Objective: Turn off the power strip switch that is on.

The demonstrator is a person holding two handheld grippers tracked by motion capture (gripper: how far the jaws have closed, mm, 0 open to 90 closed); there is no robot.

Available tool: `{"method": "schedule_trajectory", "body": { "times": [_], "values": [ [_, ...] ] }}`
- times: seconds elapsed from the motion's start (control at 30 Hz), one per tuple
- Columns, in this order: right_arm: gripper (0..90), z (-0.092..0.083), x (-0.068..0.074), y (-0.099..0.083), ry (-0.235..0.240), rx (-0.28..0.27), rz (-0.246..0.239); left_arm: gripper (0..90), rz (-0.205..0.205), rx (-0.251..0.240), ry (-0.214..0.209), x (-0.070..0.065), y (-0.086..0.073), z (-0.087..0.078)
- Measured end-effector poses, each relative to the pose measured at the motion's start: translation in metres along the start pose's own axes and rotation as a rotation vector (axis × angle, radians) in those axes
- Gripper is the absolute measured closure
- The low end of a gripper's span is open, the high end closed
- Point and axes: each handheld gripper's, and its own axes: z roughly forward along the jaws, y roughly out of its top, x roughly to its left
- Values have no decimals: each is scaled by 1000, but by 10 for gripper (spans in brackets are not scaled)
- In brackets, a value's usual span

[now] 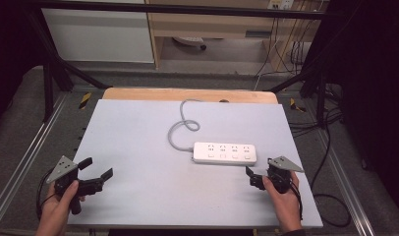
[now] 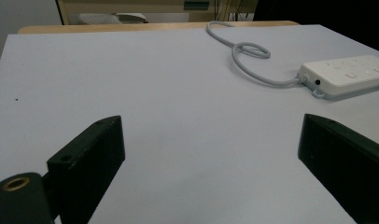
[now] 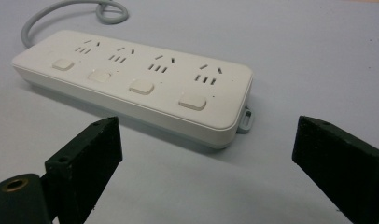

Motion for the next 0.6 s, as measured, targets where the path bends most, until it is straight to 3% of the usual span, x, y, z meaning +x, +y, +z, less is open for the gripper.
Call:
{"method": "schedule_trajectory", "body": {
  "times": [0.17, 0.6],
  "values": [
    [84, 0, -4, -1, -1, 3, 24, 69, 5, -3, 1, 0, 0, 1],
    [39, -7, -9, 8, -2, -68, 58, 62, 10, -8, -14, -1, 2, 2]
  ]
}}
